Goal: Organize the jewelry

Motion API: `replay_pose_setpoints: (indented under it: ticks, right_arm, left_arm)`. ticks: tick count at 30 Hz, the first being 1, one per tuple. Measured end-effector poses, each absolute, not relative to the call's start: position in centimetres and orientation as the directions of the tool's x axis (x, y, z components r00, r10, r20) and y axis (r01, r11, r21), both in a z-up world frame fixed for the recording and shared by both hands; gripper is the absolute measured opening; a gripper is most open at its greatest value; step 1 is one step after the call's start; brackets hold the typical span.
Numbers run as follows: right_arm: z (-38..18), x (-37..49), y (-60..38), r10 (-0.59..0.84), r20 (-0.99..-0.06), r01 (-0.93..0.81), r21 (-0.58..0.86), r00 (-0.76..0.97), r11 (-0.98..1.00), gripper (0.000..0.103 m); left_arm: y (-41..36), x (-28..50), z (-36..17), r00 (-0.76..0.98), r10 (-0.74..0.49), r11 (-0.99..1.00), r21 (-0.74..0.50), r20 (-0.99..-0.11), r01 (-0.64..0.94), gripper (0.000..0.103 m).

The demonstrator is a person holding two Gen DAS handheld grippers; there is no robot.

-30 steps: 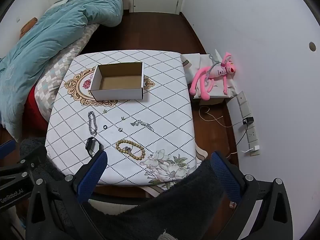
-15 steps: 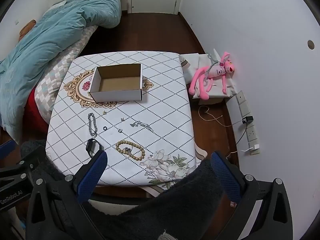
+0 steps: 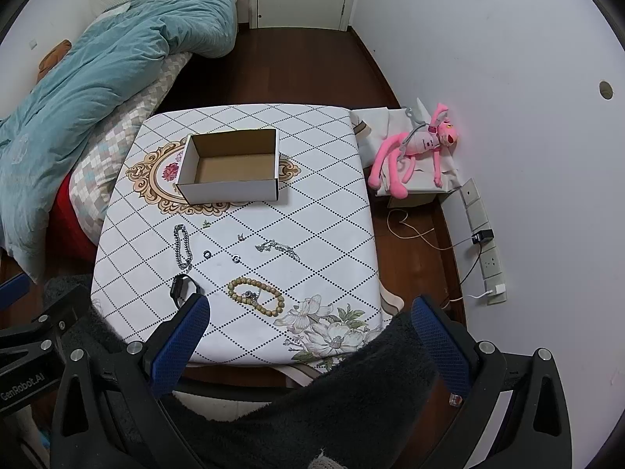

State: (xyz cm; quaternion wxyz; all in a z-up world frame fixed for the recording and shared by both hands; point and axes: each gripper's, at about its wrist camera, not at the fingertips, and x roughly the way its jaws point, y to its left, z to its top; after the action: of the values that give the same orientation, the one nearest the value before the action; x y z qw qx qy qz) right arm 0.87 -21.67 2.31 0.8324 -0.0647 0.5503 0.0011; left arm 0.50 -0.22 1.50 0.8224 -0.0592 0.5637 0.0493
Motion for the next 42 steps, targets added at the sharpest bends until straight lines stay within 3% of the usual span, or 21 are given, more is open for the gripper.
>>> replay_pose_setpoints:
  ticks: [42]
  right_arm:
    - [3.1, 1.0, -21.8, -0.071, -0.913, -0.072, -0.109, 0.403, 0.991, 0.103]
  left_arm:
    - [-0.5, 0.2, 1.5, 0.369, 0.014, 0.988, -0.044, -0.929, -0.149, 0.103]
